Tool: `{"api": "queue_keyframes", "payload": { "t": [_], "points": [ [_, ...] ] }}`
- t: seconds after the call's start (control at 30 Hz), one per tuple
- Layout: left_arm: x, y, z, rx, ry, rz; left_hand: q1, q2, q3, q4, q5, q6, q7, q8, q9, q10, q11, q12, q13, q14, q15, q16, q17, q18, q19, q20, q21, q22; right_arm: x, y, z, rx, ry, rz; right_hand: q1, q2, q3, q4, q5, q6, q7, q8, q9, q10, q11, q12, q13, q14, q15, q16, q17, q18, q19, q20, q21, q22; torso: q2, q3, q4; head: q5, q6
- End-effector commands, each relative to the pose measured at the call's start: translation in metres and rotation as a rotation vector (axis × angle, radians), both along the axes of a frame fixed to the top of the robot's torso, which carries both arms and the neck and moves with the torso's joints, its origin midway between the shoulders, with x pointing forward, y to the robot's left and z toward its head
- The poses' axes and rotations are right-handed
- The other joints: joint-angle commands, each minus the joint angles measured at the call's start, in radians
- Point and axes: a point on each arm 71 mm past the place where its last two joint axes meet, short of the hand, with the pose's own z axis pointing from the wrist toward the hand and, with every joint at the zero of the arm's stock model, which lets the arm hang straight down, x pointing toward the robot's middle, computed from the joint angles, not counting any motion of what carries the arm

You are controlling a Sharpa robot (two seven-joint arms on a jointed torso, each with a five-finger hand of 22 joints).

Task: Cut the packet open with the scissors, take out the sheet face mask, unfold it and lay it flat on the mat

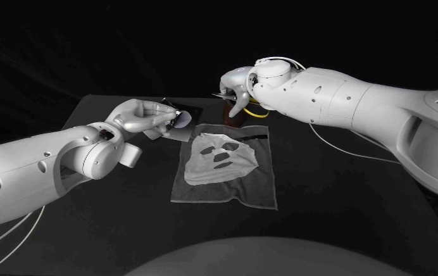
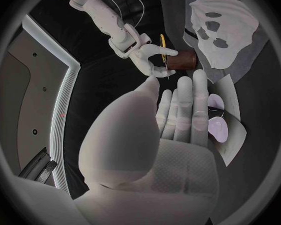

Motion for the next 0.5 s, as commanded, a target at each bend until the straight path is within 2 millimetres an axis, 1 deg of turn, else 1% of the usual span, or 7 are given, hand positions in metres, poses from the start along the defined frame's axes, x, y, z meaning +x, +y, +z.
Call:
{"api": "queue_keyframes", "payload": {
  "t": [0.03, 0.4, 0.47, 0.5],
  "points": [
    [-0.001, -0.003, 0.002, -0.008, -0.005, -0.025, 0.002, 0.005, 0.003, 0.001, 0.002, 0.001, 0.007, 0.004, -0.001, 0.005, 0.003, 0.001, -0.001, -0.008, 0.0, 0.0, -0.001, 0.01, -0.007, -0.003, -0.002, 0.001, 0.003, -0.003, 0.004, -0.018, -0.028, -0.017, -0.008, -0.002, 0.473, -0.319, -0.003, 0.008, 0.02, -0.006, 0.002, 0.09, -0.082, -0.005, 0.001, 0.082, -0.072, -0.003, 0.001, 0.044, 0.008, 0.0, -0.005, -0.002, 0.0, 0.0001, -0.001, -0.001, 0.0],
    [-0.001, -0.004, 0.002, -0.009, -0.006, -0.026, 0.002, 0.004, 0.003, 0.002, 0.002, 0.0, 0.007, 0.004, -0.001, 0.004, 0.004, 0.001, -0.001, -0.01, 0.0, 0.0, -0.002, 0.01, -0.009, -0.003, -0.002, 0.0, 0.008, -0.016, 0.008, -0.057, -0.034, -0.044, -0.013, -0.003, 0.476, -0.329, -0.004, 0.015, 0.018, -0.01, 0.002, 0.098, -0.085, -0.015, 0.001, 0.085, -0.075, -0.008, -0.001, 0.045, 0.014, -0.001, -0.006, -0.003, 0.0, 0.0012, -0.0019, -0.007, -0.001],
    [-0.001, -0.004, 0.002, -0.01, -0.007, -0.026, 0.002, 0.004, 0.003, 0.002, 0.002, 0.0, 0.007, 0.004, -0.001, 0.004, 0.004, 0.001, -0.001, -0.01, 0.0, 0.0, -0.002, 0.01, -0.009, -0.003, -0.002, 0.0, 0.009, -0.02, 0.008, -0.064, -0.032, -0.05, -0.013, -0.003, 0.477, -0.329, -0.004, 0.016, 0.018, -0.01, 0.002, 0.098, -0.085, -0.016, 0.001, 0.085, -0.075, -0.008, -0.001, 0.045, 0.015, -0.001, -0.006, -0.004, 0.0, 0.0008, -0.0023, -0.01, 0.0],
    [-0.001, -0.004, 0.002, -0.01, -0.007, -0.026, 0.002, 0.004, 0.003, 0.002, 0.002, 0.0, 0.007, 0.004, -0.001, 0.004, 0.004, 0.001, -0.001, -0.01, 0.0, 0.0, -0.002, 0.01, -0.009, -0.003, -0.002, 0.0, 0.009, -0.022, 0.008, -0.068, -0.031, -0.053, -0.014, -0.003, 0.477, -0.33, -0.004, 0.016, 0.017, -0.01, 0.002, 0.1, -0.086, -0.017, 0.001, 0.086, -0.075, -0.008, -0.001, 0.045, 0.016, -0.001, -0.005, -0.004, 0.0, 0.0009, -0.0028, -0.012, -0.001]
  ]
}}
